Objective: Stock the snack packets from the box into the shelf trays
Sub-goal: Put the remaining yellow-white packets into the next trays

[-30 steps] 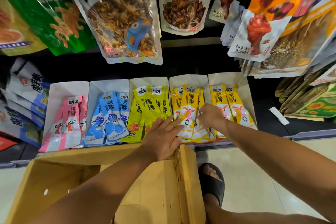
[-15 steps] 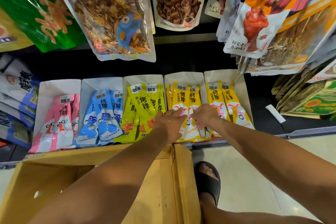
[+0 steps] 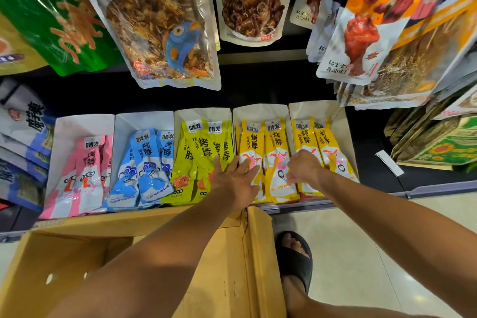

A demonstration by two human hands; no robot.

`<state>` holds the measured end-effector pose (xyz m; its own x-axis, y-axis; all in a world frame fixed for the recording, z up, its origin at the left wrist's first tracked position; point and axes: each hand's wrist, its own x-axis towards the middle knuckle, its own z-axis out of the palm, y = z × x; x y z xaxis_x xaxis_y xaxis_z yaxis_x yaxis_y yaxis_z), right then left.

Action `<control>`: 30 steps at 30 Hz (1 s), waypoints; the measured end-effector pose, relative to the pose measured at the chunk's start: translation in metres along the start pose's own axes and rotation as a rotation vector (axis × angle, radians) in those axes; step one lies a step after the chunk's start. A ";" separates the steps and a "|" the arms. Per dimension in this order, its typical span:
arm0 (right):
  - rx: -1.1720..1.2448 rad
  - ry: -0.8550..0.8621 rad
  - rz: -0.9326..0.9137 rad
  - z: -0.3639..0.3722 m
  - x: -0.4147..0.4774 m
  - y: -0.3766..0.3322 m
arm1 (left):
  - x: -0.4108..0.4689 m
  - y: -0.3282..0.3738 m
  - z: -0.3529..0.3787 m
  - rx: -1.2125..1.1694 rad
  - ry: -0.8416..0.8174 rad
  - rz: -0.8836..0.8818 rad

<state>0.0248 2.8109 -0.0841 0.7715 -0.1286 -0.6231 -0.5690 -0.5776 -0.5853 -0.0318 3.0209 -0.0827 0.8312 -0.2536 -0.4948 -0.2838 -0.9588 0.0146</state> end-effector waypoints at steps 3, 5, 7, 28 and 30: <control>0.000 0.029 -0.019 0.001 0.000 0.008 | 0.002 0.001 0.000 0.019 0.028 0.014; -0.055 0.067 -0.102 0.006 0.000 0.012 | 0.004 -0.003 -0.003 0.009 0.055 0.061; -0.281 0.132 -0.294 0.011 -0.003 0.014 | 0.010 -0.015 -0.009 -0.024 0.063 0.132; -0.822 -0.057 -0.569 -0.004 -0.004 0.024 | 0.027 -0.034 0.010 0.177 0.127 0.204; -0.828 -0.054 -0.579 -0.005 -0.006 0.024 | 0.028 -0.030 0.009 0.148 0.103 0.196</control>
<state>0.0085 2.7940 -0.0918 0.8409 0.3732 -0.3919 0.2807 -0.9199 -0.2738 -0.0041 3.0441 -0.1047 0.7957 -0.4515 -0.4037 -0.5045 -0.8629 -0.0295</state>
